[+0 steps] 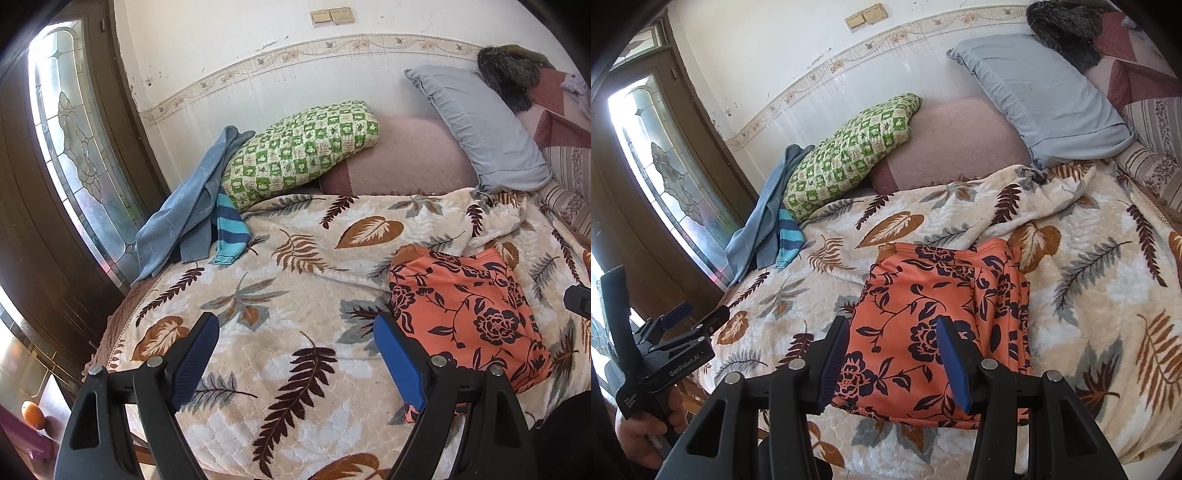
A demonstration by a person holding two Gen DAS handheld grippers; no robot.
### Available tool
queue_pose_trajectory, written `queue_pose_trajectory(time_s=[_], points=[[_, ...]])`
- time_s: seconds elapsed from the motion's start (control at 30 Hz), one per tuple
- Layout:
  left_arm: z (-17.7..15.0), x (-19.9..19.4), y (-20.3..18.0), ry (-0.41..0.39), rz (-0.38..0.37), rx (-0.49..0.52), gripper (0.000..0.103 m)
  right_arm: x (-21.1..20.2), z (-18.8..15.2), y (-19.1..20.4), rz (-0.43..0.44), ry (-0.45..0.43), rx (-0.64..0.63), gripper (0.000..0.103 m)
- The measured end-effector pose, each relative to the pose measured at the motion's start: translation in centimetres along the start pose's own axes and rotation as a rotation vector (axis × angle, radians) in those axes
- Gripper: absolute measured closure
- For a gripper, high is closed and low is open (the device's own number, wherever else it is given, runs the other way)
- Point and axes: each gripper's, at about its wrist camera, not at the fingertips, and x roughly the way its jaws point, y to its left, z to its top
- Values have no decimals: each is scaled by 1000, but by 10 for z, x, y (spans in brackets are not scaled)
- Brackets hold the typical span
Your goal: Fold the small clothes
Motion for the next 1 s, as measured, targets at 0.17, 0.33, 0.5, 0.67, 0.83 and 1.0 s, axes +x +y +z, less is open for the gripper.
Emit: queue_pose_trajectory(time_s=[0.17, 0.33, 0.5, 0.67, 0.83, 1.0], points=[[1, -5, 0, -7, 3, 3, 17, -6, -2, 0, -3, -10, -5, 49], [3, -4, -6, -10, 7, 14, 17, -6, 0, -7, 2, -14, 12, 49], [3, 2, -13, 5, 10, 30, 17, -1, -1, -17, 2, -7, 30, 49], [3, 12, -22, 23, 14, 49, 17, 8, -2, -31, 2, 5, 59, 49], [5, 27, -35, 46, 20, 70, 17, 20, -3, -48, -7, 18, 85, 49], [7, 40, -54, 64, 10, 97, 17, 28, -2, -77, -18, 24, 149, 46]])
